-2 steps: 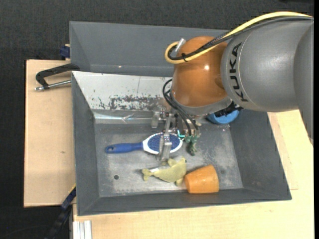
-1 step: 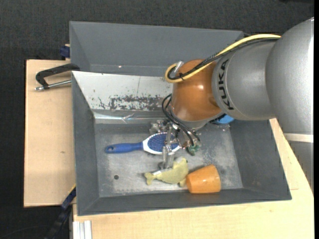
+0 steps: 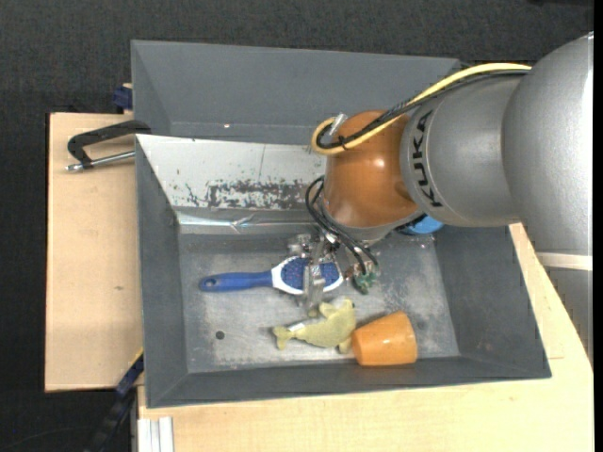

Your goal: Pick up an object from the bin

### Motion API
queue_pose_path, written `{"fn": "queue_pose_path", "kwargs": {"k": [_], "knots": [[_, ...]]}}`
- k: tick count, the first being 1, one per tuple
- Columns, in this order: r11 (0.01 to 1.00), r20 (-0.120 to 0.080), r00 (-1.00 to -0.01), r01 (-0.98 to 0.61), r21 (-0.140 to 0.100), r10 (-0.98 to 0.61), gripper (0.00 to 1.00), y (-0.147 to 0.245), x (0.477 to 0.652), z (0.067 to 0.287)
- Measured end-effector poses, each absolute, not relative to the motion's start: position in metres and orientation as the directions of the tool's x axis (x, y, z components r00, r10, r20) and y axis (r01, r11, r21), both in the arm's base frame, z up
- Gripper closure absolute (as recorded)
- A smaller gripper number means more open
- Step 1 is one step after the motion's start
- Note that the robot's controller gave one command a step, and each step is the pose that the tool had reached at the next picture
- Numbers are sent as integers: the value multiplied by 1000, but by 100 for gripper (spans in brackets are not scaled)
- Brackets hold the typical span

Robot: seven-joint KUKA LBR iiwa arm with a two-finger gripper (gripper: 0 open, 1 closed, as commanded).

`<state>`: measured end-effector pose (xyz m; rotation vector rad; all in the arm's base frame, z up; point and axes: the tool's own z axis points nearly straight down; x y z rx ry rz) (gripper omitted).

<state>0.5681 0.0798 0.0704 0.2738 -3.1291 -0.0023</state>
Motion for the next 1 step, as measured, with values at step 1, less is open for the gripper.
{"fn": "queue_pose_path", "kwargs": {"k": [1], "knots": [[982, -14, -982, -189, 0, -189, 100, 87, 584, 213]]}}
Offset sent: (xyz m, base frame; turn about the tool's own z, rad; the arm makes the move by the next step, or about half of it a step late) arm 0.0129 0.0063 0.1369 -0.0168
